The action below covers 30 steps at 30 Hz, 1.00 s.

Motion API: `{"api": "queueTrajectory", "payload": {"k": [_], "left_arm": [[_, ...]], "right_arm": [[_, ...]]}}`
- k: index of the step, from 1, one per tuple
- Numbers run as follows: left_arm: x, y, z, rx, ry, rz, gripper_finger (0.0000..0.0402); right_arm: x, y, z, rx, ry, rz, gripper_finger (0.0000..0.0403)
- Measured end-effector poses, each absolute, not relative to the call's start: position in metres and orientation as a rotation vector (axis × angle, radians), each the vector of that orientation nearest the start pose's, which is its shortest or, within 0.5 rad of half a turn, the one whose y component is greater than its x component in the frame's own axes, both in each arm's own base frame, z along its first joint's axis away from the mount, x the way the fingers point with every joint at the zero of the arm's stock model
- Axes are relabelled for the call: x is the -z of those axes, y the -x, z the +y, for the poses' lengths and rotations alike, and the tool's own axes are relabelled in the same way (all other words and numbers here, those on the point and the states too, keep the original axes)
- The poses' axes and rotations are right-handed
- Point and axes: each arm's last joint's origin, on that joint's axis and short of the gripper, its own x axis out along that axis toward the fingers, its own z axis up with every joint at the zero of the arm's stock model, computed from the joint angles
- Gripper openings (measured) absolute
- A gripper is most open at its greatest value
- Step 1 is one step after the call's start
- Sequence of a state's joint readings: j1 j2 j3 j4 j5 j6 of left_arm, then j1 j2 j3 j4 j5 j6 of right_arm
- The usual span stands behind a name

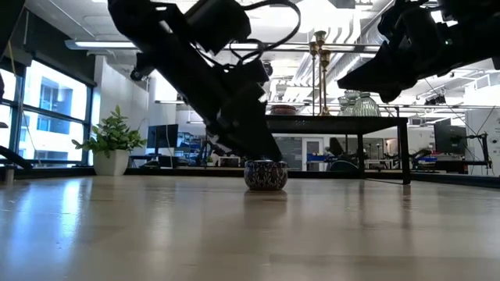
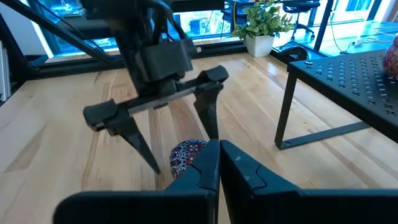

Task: Pick & Place candle stick holders
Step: Put the black patterned scented candle on the shelf aligned with the pink scented candle

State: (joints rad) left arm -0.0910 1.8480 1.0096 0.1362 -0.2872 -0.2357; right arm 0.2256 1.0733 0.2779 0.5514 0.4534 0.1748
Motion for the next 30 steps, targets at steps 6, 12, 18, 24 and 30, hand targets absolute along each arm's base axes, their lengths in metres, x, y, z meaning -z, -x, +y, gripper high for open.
{"api": "queueTrajectory", "payload": {"k": [6,12,18,24,30], "left_arm": [[-0.142,-0.377,-0.025,-0.301,0.056,0.656,0.0397],[-0.138,-0.378,-0.025,-0.304,0.056,0.663,0.0396],[-0.139,-0.378,-0.025,-0.320,0.050,0.658,0.0357],[-0.138,-0.378,-0.025,-0.304,0.056,0.661,0.0326],[-0.138,-0.379,-0.014,-0.284,0.127,0.670,0.0324]], "right_arm": [[-0.180,-0.197,0.032,0.240,-0.092,0.211,0.0001],[-0.180,-0.197,0.032,0.239,-0.092,0.211,0.0004],[-0.180,-0.197,0.032,0.239,-0.092,0.211,0.0001],[-0.180,-0.197,0.032,0.239,-0.092,0.211,0.0004],[-0.180,-0.197,0.032,0.239,-0.092,0.211,0.0002]]}}
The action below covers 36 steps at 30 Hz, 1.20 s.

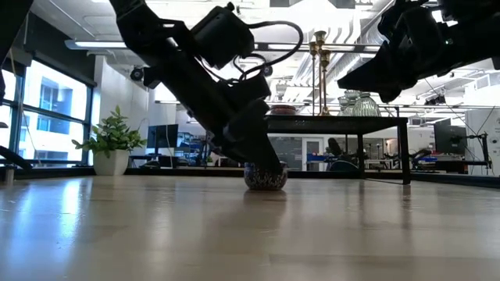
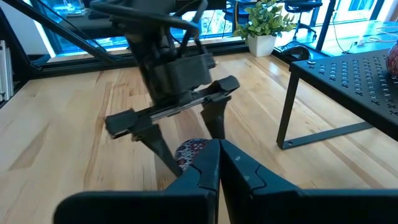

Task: Pick & Place candle stick holders
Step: Put the black patterned scented candle on the shelf aligned with the pink scented candle

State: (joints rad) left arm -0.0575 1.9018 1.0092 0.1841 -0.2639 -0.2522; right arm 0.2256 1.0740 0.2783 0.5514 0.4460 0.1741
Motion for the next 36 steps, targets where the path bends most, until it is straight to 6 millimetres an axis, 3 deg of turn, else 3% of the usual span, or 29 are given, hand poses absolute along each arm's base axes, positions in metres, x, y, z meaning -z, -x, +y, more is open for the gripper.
{"api": "queueTrajectory", "payload": {"k": [29,36], "left_arm": [[-0.136,-0.383,-0.015,-0.183,0.152,0.650,0.0323],[-0.149,-0.381,-0.016,-0.151,0.159,0.617,0.0285]], "right_arm": [[-0.180,-0.197,0.033,0.235,-0.093,0.211,0.0002],[-0.180,-0.197,0.033,0.235,-0.092,0.211,0.0002]]}}
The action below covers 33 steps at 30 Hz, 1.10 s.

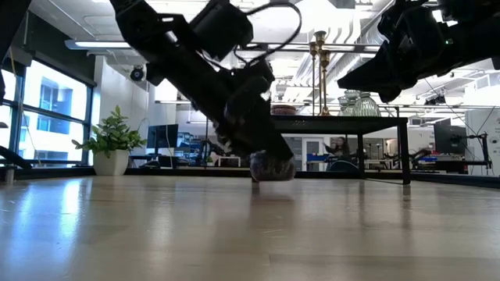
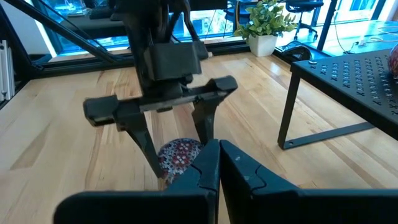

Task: Pick & Place candle stick holders
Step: Put the black patterned scented candle on the shelf aligned with the pink scented candle

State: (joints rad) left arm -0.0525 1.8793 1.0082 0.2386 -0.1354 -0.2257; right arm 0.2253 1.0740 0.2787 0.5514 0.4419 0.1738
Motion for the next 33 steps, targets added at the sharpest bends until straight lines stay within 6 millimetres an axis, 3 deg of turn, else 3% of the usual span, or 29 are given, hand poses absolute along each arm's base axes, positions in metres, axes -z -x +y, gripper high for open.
{"api": "queueTrajectory", "payload": {"k": [9,16,25,33], "left_arm": [[-0.163,-0.378,-0.017,-0.120,0.158,0.600,0.0302],[-0.213,-0.369,-0.010,-0.156,0.160,0.526,0.0291],[-0.273,-0.378,0.051,-0.330,0.158,0.500,0.0293],[-0.284,-0.379,0.090,-0.382,0.173,0.460,0.0294]], "right_arm": [[-0.180,-0.197,0.033,0.235,-0.092,0.211,0.0002],[-0.180,-0.197,0.033,0.231,-0.093,0.211,0.0002],[-0.180,-0.197,0.033,0.231,-0.093,0.212,0.0002],[-0.180,-0.197,0.033,0.231,-0.093,0.212,0.0002]]}}
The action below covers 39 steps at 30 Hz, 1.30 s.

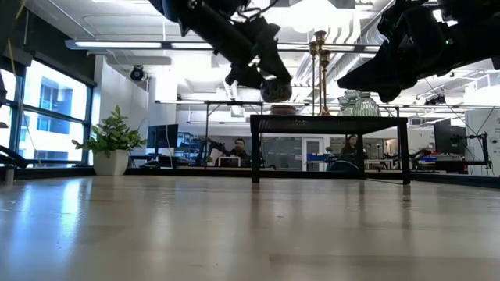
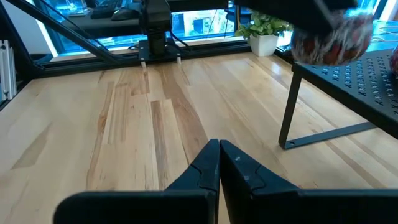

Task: Pick & Place candle stick holders
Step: Put the black patterned scented candle on the shelf aligned with the pink scented candle

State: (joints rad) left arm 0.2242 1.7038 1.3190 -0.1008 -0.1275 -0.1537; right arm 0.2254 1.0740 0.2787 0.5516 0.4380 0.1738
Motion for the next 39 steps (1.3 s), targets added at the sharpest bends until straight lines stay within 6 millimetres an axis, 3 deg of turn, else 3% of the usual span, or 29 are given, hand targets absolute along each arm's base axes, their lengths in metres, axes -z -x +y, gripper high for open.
{"api": "queueTrajectory", "payload": {"k": [10,39], "left_arm": [[-0.269,-0.385,0.111,-0.444,0.179,0.455,0.0294],[-0.269,-0.382,0.123,-0.512,0.158,0.443,0.0295]], "right_arm": [[-0.180,-0.197,0.033,0.229,-0.093,0.212,0.0001],[-0.180,-0.197,0.033,0.228,-0.093,0.212,0.0001]]}}
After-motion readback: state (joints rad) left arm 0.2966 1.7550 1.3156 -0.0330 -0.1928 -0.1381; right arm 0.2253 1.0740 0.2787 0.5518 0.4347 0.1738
